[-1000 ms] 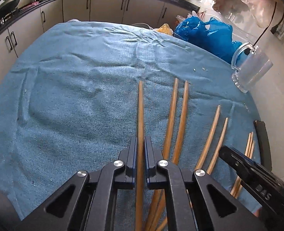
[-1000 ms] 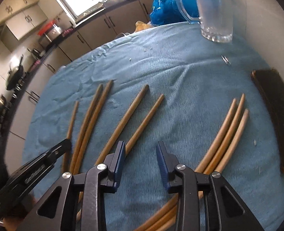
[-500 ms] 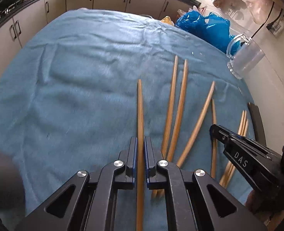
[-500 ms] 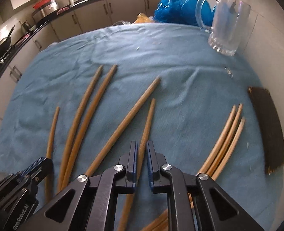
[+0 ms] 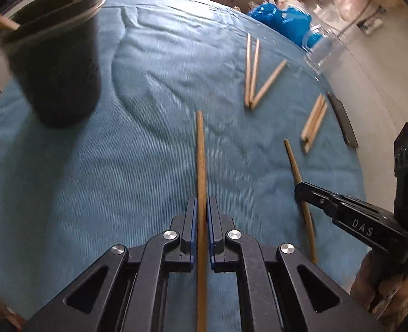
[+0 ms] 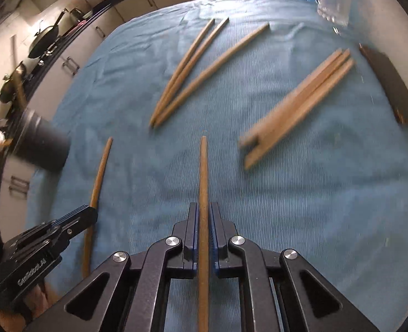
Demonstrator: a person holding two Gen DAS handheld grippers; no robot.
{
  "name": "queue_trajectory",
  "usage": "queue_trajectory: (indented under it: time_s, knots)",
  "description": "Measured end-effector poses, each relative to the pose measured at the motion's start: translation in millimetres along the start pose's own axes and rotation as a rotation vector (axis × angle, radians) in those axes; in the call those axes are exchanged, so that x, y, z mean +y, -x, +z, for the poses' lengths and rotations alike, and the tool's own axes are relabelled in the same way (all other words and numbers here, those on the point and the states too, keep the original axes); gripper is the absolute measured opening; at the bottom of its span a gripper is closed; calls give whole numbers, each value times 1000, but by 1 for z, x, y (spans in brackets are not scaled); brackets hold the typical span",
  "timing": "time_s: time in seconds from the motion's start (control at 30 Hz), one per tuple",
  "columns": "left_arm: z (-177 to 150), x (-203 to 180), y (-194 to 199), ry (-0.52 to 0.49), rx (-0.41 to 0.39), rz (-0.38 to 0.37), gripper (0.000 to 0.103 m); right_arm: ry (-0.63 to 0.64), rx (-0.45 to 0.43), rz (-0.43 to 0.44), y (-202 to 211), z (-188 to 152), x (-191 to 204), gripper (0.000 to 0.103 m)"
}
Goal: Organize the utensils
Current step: 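Close the right gripper on another chopstick while the left gripper holds its chopstick, then lift both held chopsticks and carry them over the grey cup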
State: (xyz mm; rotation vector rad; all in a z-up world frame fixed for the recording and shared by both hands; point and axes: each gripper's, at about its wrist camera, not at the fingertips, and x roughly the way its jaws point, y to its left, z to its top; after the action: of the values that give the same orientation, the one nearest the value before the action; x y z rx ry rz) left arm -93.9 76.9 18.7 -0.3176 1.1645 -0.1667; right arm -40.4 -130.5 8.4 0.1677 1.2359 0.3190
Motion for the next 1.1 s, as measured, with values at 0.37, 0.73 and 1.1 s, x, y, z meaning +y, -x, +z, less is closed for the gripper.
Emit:
queue_trajectory:
  time_s: [0.37, 0.73, 1.1]
  knots:
    - [26, -7, -5, -50, 45, 93, 6, 41, 53, -71, -1, 5, 13, 9]
    - [60, -5, -20, -41, 83, 126, 17, 49, 140, -136, -18, 48, 19, 16]
    - [75, -19, -32, -115, 88, 135, 18, 100, 189, -162, -33, 74, 32, 18]
